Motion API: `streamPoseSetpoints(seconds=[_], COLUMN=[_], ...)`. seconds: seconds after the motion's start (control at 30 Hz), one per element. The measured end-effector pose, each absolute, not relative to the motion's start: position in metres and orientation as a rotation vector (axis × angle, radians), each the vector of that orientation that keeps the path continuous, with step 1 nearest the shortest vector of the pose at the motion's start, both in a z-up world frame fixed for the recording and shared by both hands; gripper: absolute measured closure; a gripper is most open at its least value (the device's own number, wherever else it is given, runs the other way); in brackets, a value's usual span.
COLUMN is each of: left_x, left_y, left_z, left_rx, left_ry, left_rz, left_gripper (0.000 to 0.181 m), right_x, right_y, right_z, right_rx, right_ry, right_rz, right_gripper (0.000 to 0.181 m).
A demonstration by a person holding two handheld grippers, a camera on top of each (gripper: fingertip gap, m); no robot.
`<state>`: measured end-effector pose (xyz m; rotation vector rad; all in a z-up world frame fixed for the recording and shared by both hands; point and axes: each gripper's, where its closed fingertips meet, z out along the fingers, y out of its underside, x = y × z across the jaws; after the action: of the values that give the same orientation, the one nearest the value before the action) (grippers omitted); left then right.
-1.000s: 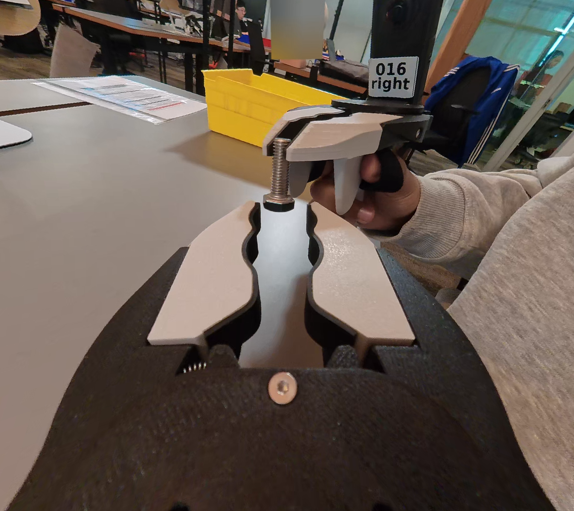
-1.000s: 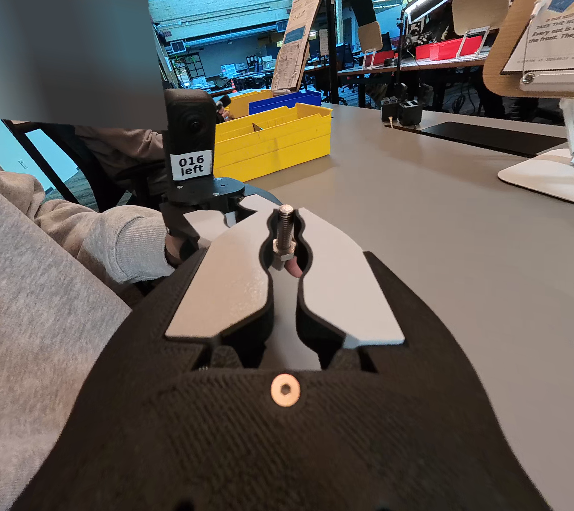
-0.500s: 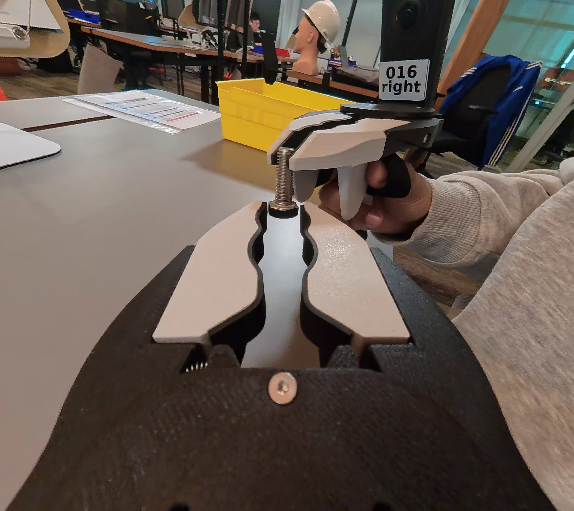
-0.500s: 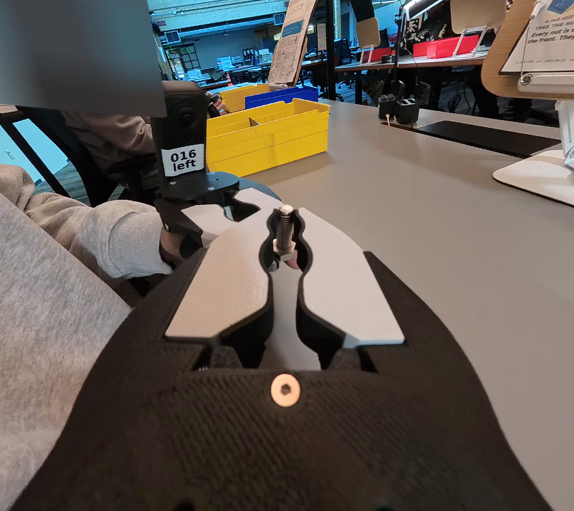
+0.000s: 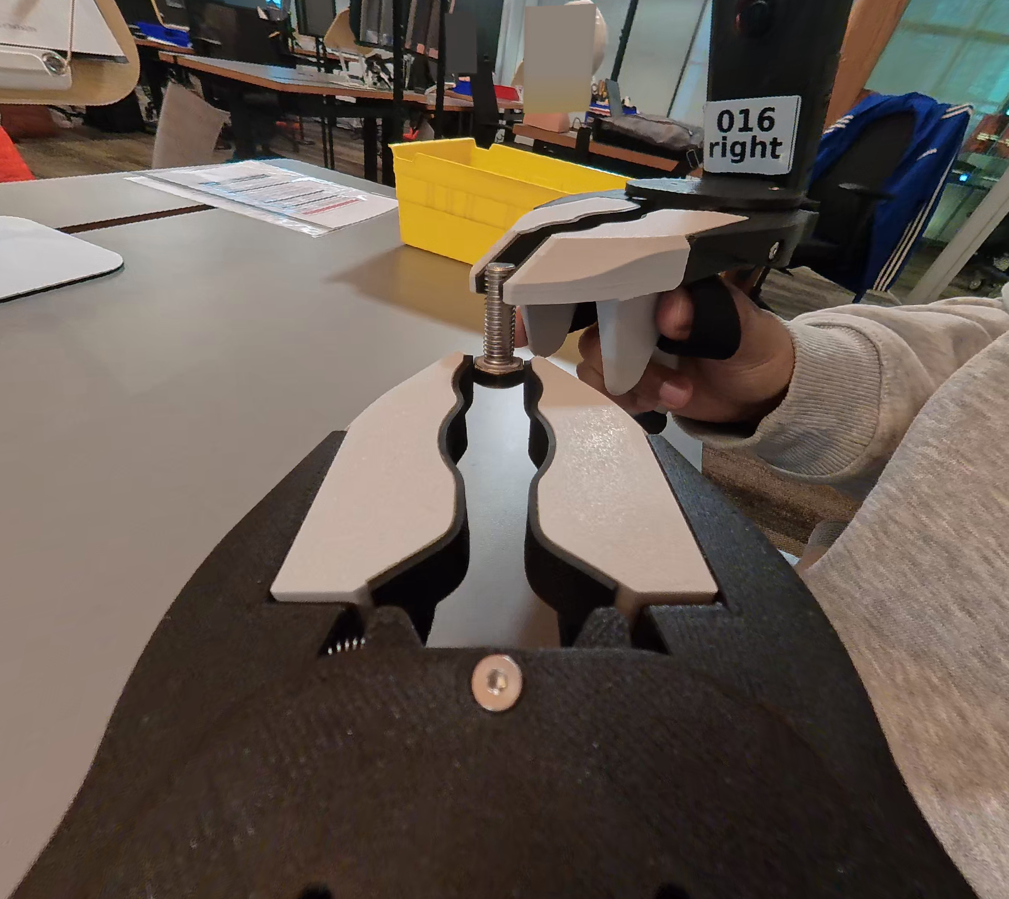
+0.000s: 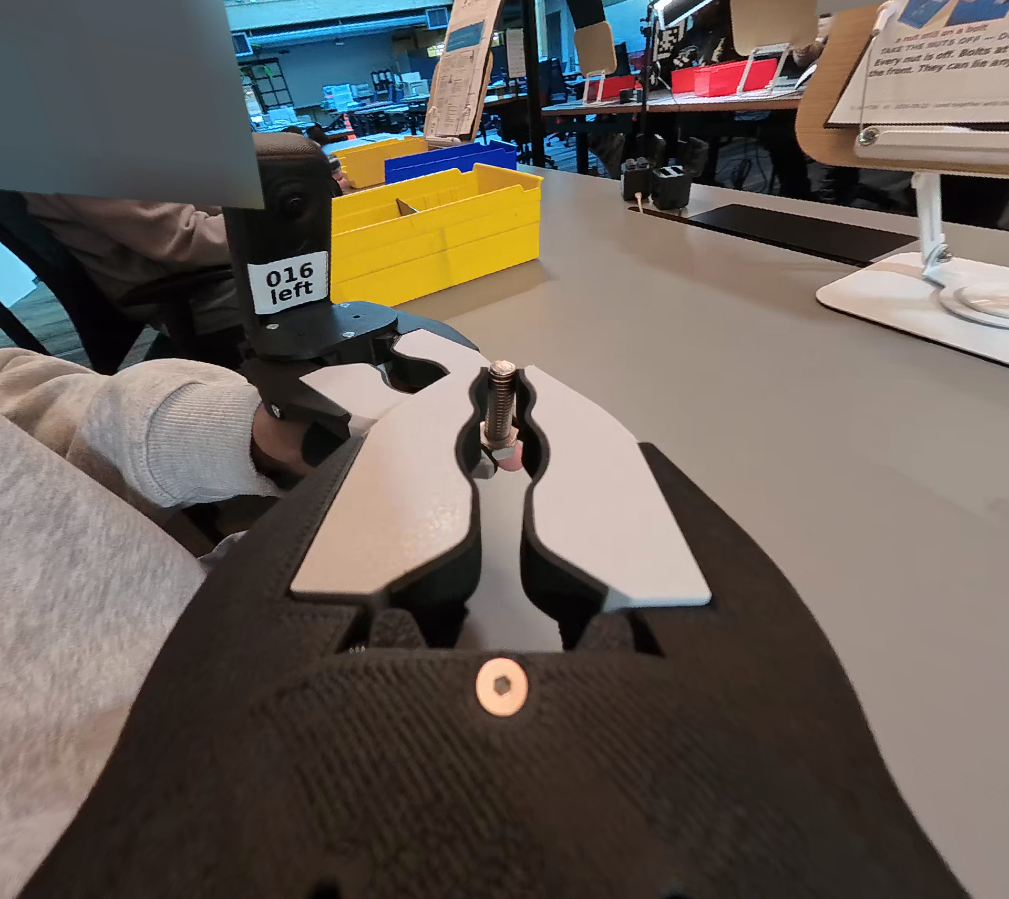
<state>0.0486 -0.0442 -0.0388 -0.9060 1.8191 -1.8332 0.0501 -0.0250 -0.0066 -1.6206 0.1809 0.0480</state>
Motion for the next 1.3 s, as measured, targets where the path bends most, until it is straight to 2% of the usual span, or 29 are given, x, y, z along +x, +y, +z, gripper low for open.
streamPoseSetpoints(seconds=[1.3], left_x=[0.050], left_y=[-0.045], left_z=[-0.041], left_rx=[-0.906], left_ry=[1.830], left_rz=[-1.794], left_gripper=[0.162], right_x=[0.056], right_y=[-0.031], right_z=[0.003], right_rx=[-1.556], right_ry=[0.158], right_rz=[-0.034], right_gripper=[0.169])
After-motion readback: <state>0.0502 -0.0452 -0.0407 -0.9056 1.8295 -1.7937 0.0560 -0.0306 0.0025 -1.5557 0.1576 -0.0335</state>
